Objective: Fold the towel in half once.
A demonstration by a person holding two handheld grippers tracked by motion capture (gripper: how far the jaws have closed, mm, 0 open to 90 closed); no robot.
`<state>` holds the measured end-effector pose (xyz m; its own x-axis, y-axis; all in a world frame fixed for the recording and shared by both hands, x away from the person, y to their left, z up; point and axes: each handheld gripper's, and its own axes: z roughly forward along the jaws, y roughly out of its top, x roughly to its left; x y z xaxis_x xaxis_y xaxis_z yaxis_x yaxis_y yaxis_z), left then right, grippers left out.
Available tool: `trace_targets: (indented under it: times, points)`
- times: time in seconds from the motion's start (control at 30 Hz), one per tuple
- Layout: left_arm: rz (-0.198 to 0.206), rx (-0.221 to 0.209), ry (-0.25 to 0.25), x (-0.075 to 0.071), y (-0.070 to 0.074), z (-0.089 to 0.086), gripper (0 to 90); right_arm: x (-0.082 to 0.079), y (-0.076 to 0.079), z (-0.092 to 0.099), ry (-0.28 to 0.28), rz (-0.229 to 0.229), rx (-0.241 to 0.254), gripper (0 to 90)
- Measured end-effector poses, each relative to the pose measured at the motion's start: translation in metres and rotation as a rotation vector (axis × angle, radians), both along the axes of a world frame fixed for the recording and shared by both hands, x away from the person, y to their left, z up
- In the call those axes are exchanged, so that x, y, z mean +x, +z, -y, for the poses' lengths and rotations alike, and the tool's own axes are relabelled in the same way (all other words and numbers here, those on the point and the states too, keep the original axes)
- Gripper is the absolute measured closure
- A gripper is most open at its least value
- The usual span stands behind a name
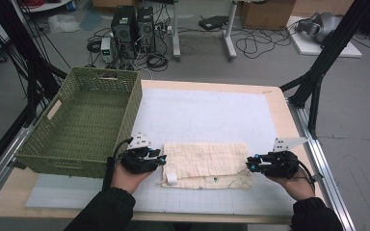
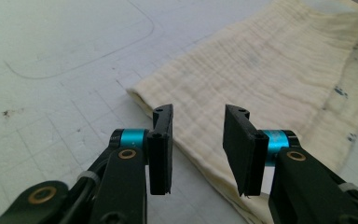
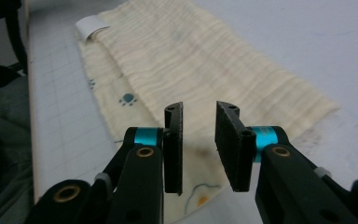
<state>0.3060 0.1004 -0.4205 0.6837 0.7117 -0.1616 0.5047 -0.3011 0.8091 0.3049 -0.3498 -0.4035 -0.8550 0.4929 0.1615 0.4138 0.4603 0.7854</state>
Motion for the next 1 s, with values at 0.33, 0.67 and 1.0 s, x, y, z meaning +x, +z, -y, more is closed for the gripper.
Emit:
trace_targets:
  times: [0.33, 0.67, 1.0]
  points:
    - [-0.008, 0.031, 0.153, 0.038, -0.016, 0.017, 61.1, 0.061, -0.015, -0.009, -0.149, -0.002, -0.068, 51.5]
    - [-0.024, 0.046, 0.156, 0.055, -0.021, 0.033, 87.3, 0.087, -0.035, -0.014, -0.083, -0.116, -0.065, 85.4]
    - [0.085, -0.039, 0.294, 0.081, 0.004, 0.028, 87.3, 0.103, -0.001, -0.016, -0.184, 0.000, -0.106, 85.3]
